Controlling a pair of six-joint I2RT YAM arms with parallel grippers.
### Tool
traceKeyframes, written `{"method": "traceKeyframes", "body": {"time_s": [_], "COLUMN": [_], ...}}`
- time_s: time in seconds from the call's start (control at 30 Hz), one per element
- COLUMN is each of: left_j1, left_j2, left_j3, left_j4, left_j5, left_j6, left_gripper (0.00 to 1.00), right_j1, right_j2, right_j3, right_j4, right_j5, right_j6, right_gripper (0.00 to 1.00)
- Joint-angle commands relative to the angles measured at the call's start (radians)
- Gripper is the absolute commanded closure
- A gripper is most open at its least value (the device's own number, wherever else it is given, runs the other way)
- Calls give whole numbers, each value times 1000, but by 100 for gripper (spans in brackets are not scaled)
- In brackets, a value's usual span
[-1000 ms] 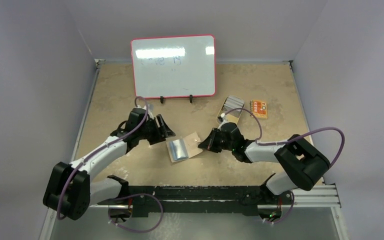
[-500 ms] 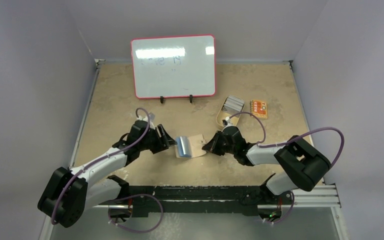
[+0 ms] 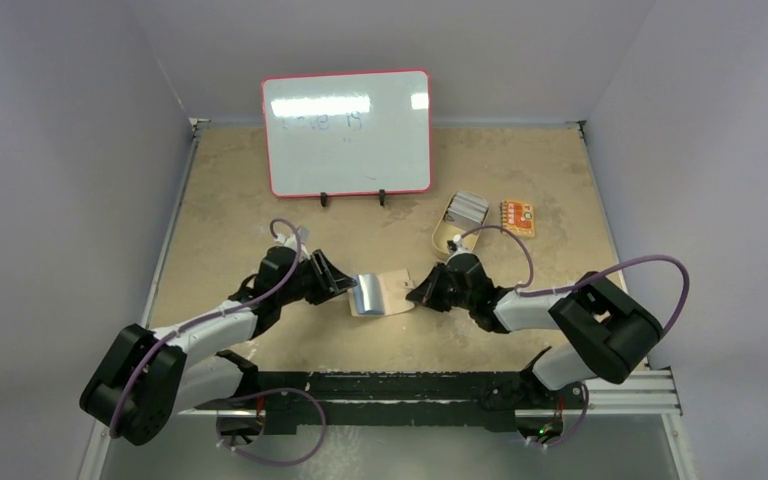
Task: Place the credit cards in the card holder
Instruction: Open the card holder at the center of the board.
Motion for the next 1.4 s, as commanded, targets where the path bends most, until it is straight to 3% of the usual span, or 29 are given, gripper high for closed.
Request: {"method": "traceKeyframes", "body": {"time_s": [0.0, 0.7, 1.13, 1.37], "left_j1": [-10, -26, -33, -35], "left_j2": [10, 108, 68, -31], "left_j3": [-15, -64, -97, -138], "left_j4": [81, 286, 308, 225], "left_j5": [7, 25, 14, -20], "left_j6": [-4, -42, -80, -105], "left_gripper": [62, 67, 51, 46], "right_j1": [0, 0, -1, 0], "right_j2": [-6, -4, -13, -25], "right_j3": [-1, 7, 4, -8], "right_j4": [24, 45, 50, 70], "right_j5": [31, 51, 52, 47], "right_j6": [-18, -40, -46, -55], "right_gripper": [100, 100, 100, 100]}}
